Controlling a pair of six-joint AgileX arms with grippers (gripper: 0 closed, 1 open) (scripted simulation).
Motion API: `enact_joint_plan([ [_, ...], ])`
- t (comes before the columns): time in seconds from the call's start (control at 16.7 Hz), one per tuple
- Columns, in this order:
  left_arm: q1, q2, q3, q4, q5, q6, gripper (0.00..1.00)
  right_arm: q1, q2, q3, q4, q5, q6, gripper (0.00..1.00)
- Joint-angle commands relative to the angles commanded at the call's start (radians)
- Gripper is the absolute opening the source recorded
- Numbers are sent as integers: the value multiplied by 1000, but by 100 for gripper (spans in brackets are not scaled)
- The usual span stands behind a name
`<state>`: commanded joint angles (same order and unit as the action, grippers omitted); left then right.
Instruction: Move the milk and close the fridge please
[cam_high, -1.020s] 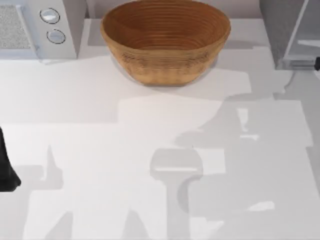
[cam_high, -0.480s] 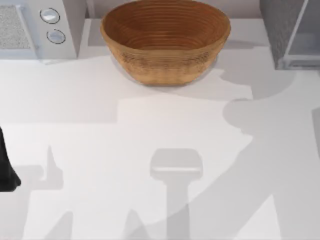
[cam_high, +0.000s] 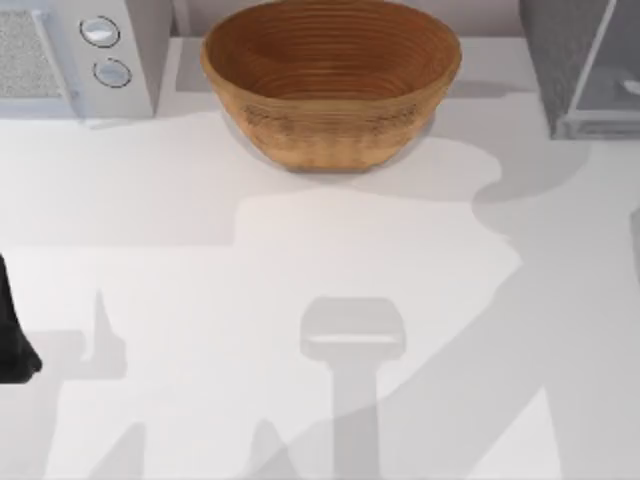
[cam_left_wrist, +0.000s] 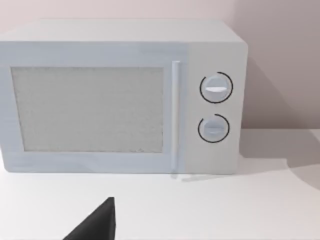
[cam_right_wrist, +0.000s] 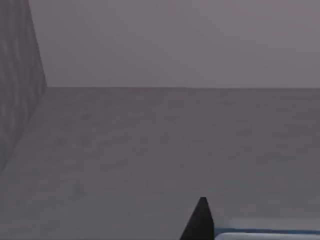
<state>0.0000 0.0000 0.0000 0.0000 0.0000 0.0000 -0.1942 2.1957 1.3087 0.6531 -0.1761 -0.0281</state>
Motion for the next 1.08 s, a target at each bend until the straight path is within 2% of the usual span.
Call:
enact_joint_plan([
  [0.42, 0, 0, 0, 0, 0, 0, 100, -5, 4, 4, -2, -2, -2, 0],
  [1.08, 0, 0, 0, 0, 0, 0, 100, -5, 4, 4, -2, -2, -2, 83],
])
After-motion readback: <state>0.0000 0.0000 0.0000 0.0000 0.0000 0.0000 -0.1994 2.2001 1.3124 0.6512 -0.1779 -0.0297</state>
